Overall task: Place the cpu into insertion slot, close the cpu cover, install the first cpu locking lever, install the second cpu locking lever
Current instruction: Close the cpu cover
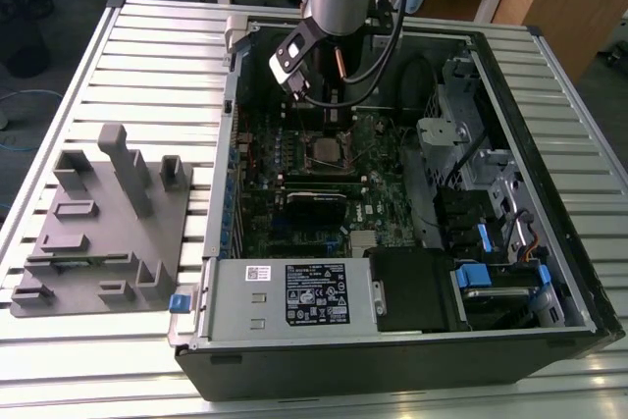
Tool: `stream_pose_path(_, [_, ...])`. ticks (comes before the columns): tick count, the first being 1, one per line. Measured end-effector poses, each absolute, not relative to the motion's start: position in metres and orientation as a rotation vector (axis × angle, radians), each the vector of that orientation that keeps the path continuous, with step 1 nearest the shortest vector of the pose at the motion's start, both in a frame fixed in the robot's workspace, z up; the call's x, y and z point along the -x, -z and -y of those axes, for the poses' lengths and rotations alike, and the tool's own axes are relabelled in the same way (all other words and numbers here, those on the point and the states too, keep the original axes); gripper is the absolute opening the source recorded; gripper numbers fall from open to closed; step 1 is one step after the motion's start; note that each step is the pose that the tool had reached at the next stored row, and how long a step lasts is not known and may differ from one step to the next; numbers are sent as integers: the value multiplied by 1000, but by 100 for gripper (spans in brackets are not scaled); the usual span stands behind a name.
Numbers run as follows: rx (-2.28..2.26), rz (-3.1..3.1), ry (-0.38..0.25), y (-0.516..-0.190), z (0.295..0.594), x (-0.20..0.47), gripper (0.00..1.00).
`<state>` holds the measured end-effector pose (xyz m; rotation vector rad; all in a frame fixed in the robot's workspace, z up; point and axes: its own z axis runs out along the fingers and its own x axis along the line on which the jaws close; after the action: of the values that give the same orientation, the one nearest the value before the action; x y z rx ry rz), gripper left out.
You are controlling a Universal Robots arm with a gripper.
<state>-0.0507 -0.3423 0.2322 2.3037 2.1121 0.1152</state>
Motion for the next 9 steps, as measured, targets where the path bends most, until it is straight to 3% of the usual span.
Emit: stream_pose_path(9, [-2304, -2112, -116, -235, 342, 51, 11])
